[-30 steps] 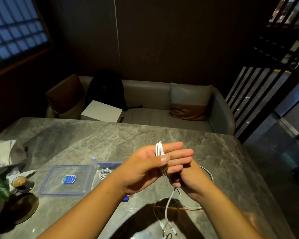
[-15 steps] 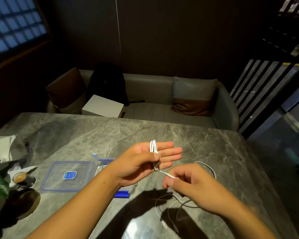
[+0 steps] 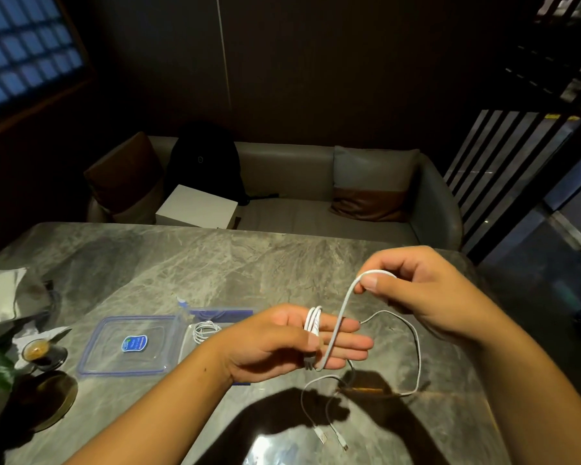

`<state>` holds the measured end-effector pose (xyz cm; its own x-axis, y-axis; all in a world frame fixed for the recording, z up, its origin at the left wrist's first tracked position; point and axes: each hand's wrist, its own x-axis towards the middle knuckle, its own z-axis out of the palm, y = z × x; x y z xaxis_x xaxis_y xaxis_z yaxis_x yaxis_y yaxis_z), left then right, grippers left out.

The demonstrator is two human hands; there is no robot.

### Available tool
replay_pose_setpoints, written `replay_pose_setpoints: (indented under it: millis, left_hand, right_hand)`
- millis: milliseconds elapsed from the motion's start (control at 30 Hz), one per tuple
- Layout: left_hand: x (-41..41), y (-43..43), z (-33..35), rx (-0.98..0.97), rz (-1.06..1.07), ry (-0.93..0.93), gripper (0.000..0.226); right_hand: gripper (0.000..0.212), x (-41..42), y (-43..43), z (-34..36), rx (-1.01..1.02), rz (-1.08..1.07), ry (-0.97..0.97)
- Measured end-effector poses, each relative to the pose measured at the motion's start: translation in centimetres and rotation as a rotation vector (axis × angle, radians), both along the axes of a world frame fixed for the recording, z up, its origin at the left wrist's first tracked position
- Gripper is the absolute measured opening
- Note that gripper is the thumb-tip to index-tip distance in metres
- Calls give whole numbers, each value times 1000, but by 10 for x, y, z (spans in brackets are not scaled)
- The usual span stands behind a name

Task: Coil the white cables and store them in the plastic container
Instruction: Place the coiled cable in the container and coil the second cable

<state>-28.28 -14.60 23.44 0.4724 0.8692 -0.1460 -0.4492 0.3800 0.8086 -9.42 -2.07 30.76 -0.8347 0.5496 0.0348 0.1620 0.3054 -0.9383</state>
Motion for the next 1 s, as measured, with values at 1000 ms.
replay_pose_setpoints:
  millis: [1000]
  left_hand:
    - [20, 16, 22, 234, -43, 12, 60]
  right_hand:
    - [25, -35, -1, -48, -293, -121, 6]
